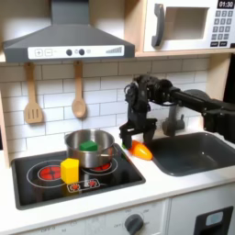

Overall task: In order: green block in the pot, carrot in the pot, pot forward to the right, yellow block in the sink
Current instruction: 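Put the carrot in the pot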

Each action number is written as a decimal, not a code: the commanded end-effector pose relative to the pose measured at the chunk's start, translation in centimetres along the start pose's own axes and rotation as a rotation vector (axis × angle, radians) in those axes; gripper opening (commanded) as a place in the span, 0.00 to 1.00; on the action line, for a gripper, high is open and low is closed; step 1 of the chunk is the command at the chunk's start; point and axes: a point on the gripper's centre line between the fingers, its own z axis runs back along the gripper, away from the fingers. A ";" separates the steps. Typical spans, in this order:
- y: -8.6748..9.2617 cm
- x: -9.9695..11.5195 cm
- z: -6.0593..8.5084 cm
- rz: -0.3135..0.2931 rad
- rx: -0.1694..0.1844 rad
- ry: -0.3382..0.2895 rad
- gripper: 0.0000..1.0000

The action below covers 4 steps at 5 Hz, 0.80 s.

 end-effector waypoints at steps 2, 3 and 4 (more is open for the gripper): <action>-1.1 -0.2 -2.1 0.053 0.015 -0.028 1.00; -0.7 -0.1 -2.5 0.086 0.016 -0.044 1.00; -0.9 0.0 -2.9 0.098 0.019 -0.058 1.00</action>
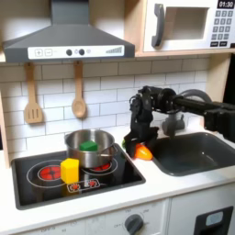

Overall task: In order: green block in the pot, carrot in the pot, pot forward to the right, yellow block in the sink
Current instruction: 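Put the carrot in the pot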

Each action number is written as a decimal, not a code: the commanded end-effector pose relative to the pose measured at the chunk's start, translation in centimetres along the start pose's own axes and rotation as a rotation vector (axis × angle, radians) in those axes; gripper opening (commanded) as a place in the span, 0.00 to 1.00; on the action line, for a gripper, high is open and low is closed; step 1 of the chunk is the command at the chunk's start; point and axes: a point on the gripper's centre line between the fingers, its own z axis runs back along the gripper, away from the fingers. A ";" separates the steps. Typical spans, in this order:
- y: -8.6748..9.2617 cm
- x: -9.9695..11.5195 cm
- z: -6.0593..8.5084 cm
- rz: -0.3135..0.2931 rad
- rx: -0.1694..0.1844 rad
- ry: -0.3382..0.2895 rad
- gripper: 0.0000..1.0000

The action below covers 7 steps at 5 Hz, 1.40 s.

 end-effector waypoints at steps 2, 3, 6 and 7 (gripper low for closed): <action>0.2 0.1 -0.6 0.026 -0.030 -0.017 0.91; -0.2 -0.2 -0.2 0.014 -0.042 -0.018 0.00; 0.4 -0.5 2.3 0.003 -0.084 -0.060 0.00; 0.9 -0.1 4.6 0.026 -0.123 -0.110 0.00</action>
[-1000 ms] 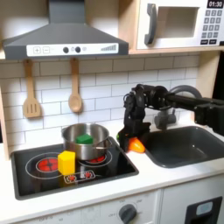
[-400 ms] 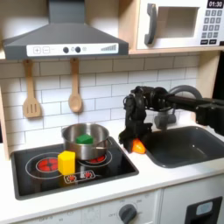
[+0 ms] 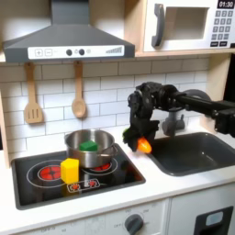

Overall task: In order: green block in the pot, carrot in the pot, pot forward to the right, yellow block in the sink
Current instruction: 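Put the carrot in the pot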

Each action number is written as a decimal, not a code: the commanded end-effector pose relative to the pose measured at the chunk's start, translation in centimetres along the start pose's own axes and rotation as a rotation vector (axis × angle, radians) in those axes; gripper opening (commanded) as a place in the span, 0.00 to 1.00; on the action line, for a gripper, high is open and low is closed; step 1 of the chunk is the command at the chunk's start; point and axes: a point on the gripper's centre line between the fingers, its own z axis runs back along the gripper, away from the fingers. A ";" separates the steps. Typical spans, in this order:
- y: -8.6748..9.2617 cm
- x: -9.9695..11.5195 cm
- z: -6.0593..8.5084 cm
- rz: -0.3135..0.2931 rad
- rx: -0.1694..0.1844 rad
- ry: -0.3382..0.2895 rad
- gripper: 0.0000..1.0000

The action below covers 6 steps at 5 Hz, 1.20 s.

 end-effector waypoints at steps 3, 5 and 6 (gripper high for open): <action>2.0 1.2 4.4 0.069 -0.057 -0.100 0.00; 3.9 3.2 6.3 0.128 -0.047 -0.158 0.00; 5.7 4.5 6.7 0.172 -0.032 -0.176 0.00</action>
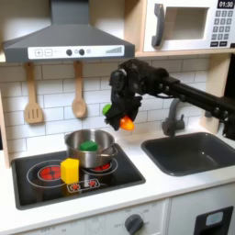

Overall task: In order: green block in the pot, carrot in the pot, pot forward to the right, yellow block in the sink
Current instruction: 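Put the carrot in the pot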

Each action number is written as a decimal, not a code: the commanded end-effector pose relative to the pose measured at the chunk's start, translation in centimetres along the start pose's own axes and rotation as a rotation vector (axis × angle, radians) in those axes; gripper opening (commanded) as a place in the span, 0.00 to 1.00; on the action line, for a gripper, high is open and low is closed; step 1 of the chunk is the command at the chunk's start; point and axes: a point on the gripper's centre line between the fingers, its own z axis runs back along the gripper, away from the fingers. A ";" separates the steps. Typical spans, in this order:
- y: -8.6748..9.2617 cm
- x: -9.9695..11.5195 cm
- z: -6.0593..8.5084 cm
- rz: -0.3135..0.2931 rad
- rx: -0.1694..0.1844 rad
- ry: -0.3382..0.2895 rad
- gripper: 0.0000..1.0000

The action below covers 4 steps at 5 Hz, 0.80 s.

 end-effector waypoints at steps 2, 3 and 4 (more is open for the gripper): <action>3.6 1.8 -1.3 0.080 0.042 0.011 0.00; 4.2 1.7 -2.2 0.091 0.053 0.030 0.00; 4.7 1.1 -3.5 0.093 0.066 0.071 0.00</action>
